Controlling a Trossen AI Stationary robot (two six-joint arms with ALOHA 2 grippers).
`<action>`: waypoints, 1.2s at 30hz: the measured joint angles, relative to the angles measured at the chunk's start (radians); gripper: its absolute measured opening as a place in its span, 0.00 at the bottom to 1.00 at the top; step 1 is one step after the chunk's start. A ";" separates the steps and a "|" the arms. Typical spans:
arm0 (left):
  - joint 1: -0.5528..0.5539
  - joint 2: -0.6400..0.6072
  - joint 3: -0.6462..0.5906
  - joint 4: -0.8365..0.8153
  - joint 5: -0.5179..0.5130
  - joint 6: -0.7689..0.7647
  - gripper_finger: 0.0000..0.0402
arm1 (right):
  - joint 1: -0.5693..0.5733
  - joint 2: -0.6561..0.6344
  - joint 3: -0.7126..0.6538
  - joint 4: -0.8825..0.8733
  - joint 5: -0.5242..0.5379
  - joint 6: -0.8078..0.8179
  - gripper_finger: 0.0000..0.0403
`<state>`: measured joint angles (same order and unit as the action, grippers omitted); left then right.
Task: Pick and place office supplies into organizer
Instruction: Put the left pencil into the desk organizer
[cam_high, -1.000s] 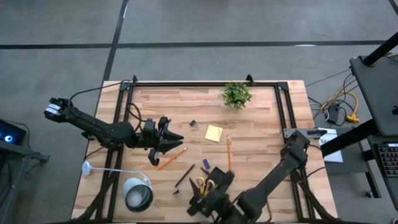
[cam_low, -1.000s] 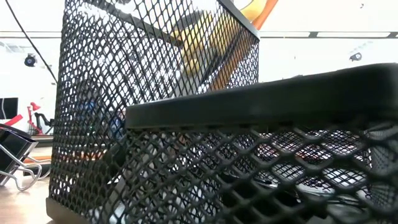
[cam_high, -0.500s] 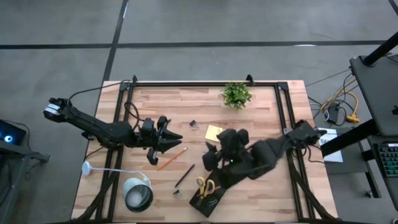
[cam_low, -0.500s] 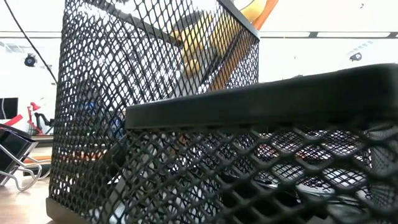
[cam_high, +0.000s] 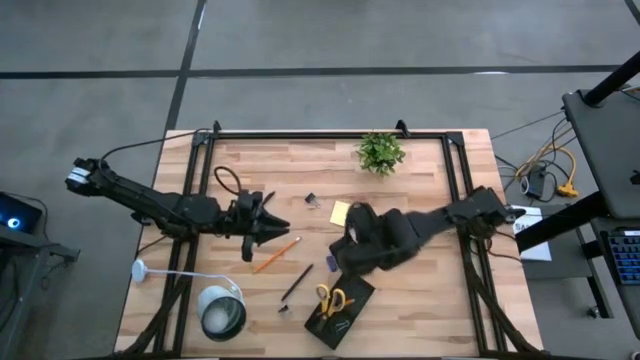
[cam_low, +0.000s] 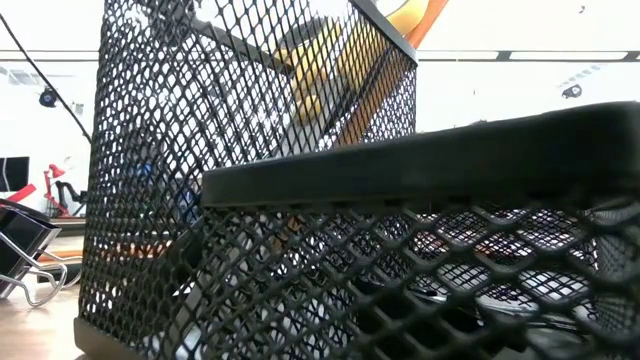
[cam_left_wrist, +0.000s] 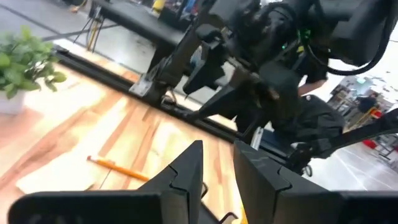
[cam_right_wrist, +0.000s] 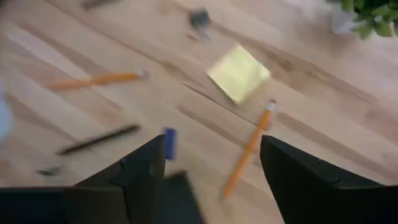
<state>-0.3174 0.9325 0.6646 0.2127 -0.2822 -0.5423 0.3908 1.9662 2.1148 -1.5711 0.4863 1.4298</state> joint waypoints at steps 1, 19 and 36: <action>0.003 0.000 -0.001 -0.001 0.000 -0.002 0.18 | -0.019 -0.001 -0.023 -0.001 -0.030 -0.029 0.62; 0.005 -0.028 0.004 0.014 0.015 0.026 0.18 | -0.229 -0.124 -0.533 0.225 -0.313 -0.107 0.65; 0.031 0.005 0.023 -0.182 0.038 0.004 0.18 | -0.213 -0.523 -0.981 0.556 -0.313 0.214 0.60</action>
<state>-0.2862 0.9371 0.6876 0.0310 -0.2446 -0.5388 0.1783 1.4432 1.1335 -1.0149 0.1733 1.6443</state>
